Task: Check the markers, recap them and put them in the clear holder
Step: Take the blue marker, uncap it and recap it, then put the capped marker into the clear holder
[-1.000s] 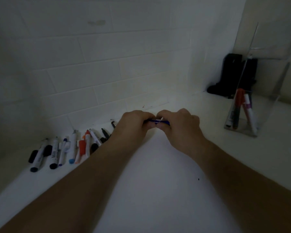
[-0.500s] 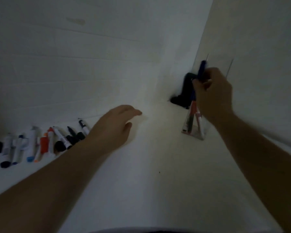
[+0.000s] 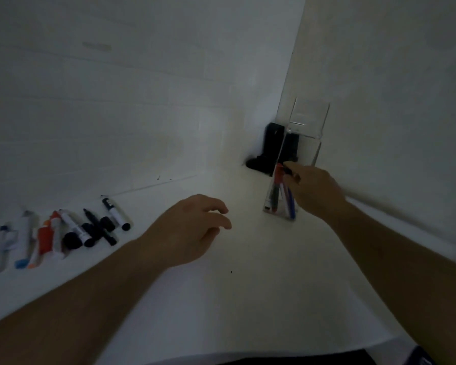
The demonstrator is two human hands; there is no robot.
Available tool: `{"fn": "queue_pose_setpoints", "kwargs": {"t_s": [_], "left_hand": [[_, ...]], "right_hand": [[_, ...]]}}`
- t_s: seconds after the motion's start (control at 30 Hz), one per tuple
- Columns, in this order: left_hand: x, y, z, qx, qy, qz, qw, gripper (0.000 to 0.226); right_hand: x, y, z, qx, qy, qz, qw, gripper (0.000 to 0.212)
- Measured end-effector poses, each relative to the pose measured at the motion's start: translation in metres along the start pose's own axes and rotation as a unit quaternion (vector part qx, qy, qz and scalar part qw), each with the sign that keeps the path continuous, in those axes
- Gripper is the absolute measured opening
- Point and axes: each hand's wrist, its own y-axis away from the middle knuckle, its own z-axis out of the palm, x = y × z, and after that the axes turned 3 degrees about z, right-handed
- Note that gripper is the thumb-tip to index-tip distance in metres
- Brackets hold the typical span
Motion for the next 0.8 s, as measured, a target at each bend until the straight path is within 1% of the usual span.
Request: {"fn": "queue_pose_setpoints", "kwargs": {"t_s": [0.07, 0.2, 0.4, 0.5, 0.57, 0.63, 0.7, 0.73, 0.8], "left_hand": [[-0.003, 0.0, 0.001, -0.008, -0.001, -0.009, 1.0, 0.027], [-0.002, 0.001, 0.001, -0.013, 0.01, -0.013, 1.0, 0.026], [-0.002, 0.001, -0.003, -0.009, 0.011, -0.017, 1.0, 0.027], [-0.002, 0.001, -0.005, 0.001, 0.018, -0.013, 1.0, 0.026], [-0.005, 0.001, -0.006, 0.007, 0.015, -0.011, 1.0, 0.026], [-0.009, 0.001, -0.01, 0.007, 0.012, -0.017, 1.0, 0.028], [-0.015, 0.001, -0.018, -0.009, -0.006, -0.005, 1.0, 0.031], [-0.021, 0.001, -0.024, -0.02, -0.013, 0.005, 1.0, 0.033], [-0.038, 0.003, -0.041, -0.034, -0.026, -0.001, 0.999, 0.037]], "right_hand": [[-0.003, -0.002, 0.003, -0.011, 0.011, -0.004, 1.0, 0.039], [-0.008, -0.007, 0.013, -0.005, 0.001, -0.01, 1.0, 0.056], [-0.023, -0.015, 0.029, -0.007, 0.001, -0.016, 1.0, 0.062], [-0.026, -0.019, 0.031, -0.01, -0.01, -0.032, 0.999, 0.062], [-0.031, -0.017, 0.029, 0.005, 0.0, -0.033, 0.999, 0.059], [-0.039, -0.01, 0.024, 0.068, 0.015, -0.036, 0.997, 0.056], [-0.056, 0.001, 0.022, 0.131, 0.0, -0.082, 0.988, 0.052], [-0.067, 0.006, 0.025, 0.137, -0.03, -0.115, 0.983, 0.05], [-0.096, 0.013, 0.034, 0.096, -0.113, -0.149, 0.978, 0.045]]}}
